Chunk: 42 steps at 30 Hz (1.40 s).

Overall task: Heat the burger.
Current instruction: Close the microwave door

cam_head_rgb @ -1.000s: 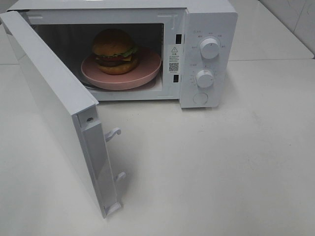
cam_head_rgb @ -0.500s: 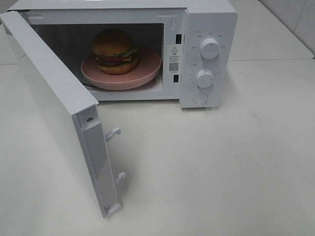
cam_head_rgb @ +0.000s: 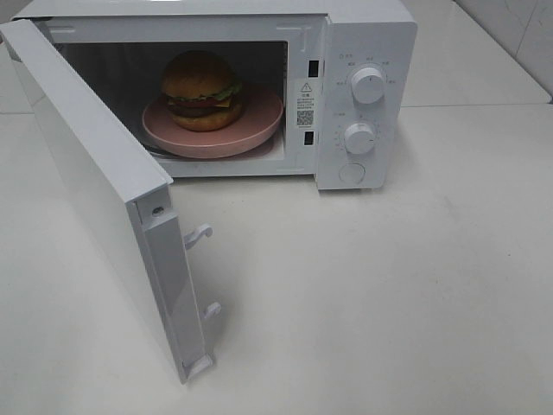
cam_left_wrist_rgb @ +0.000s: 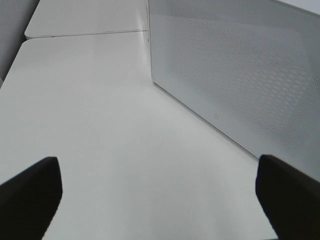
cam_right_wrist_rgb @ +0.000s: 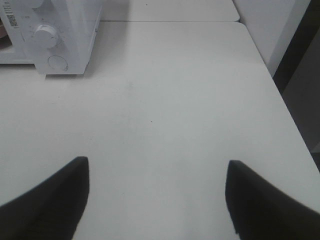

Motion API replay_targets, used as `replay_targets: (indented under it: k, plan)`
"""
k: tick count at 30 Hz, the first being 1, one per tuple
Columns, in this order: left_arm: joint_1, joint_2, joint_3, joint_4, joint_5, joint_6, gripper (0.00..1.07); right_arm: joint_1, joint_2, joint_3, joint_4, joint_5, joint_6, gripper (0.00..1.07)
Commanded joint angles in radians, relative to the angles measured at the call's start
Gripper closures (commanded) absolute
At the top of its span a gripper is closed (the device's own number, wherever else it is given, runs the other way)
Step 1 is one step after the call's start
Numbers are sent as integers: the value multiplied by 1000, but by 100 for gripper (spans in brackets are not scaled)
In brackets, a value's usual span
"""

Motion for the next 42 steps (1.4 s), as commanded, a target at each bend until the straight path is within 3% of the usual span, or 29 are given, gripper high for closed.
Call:
replay_targets:
  k: [1, 42]
  plan:
    - [-4, -17, 2, -2, -5, -3, 9, -16, -27, 4, -6, -6, 12, 34]
    - [-4, -17, 2, -2, -5, -3, 9, -16, -27, 4, -6, -6, 12, 34]
